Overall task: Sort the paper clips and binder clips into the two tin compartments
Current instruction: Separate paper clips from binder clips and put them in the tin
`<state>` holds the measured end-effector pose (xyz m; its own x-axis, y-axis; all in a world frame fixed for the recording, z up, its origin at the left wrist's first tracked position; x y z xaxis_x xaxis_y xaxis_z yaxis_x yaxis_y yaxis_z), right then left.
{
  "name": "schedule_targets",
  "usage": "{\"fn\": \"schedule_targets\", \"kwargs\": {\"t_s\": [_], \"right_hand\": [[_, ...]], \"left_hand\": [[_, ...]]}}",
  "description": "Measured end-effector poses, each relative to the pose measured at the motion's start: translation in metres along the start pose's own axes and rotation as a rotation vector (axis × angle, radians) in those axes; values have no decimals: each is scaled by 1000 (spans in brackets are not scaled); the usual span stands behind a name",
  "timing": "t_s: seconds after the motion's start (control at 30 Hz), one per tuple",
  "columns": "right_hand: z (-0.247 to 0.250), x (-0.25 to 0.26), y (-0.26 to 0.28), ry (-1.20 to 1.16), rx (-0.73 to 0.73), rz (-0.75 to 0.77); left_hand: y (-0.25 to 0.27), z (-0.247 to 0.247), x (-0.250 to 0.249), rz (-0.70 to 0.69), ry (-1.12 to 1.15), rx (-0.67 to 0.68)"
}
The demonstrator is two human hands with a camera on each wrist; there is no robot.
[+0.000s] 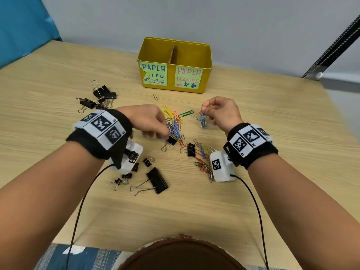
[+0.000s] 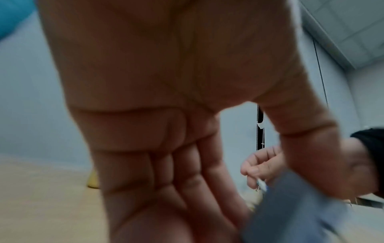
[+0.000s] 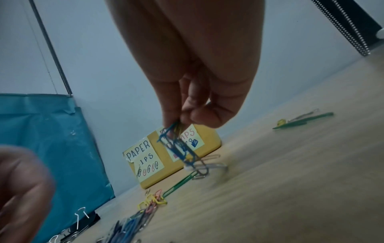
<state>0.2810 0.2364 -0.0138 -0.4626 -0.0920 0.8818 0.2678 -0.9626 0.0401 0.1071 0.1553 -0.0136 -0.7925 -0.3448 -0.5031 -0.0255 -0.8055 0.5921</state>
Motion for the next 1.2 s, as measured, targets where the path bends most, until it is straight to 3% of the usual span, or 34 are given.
{"fn": "schedule_targets", "kwargs": {"t_s": [0.1,0.17,0.23,0.3,0.37,0.43,0.53,0.67,0.77,0.93,1.0,1.1,1.2], "right_hand": [[-4,7,4,262,121,37],[-3,15,10,489,177,73],[-12,17,21,634,356,65],[-24,11,35,750,580,11],[-34,6,42,797,680,15],[-37,7,40,790,615,72],[-28,14,36,822,484,138],[-20,7,58,931,677,32],[-28,-8,76,1064,817,-17],[-43,1,55,944,614,127],[-41,5,47,860,542,151],[-22,12,43,777,436,127],[-15,7,51,857,508,63]], "left_hand": [[8,-17,12,67,-208,160],[6,-12,8,34,-231,63],[2,-7,-5,-70,-161,-77],[1,-16,-24,-199,-186,-106],[-1,-36,-42,-291,-342,-73],[-2,-51,-54,-335,-493,-71],[-8,-53,-62,-324,-550,-113],[-8,-44,-53,-263,-404,-65],[-2,-35,-38,-187,-114,14],[11,-68,-24,-78,-118,331],[13,-64,-24,-78,-157,279],[9,-31,-25,-110,-189,46],[3,-3,-25,-72,-233,-147]]}}
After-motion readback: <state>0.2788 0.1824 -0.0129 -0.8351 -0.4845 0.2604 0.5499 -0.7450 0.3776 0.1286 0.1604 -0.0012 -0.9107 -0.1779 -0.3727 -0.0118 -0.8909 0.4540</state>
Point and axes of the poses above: each hand's wrist, its own y-axis away from the middle knuckle, its own z-axis out of the back of the hand, x = y × z, the point moved 7 cm from there along -y, towards the middle knuckle, and after that the axes turned 7 degrees about z, right-handed, at the moved point
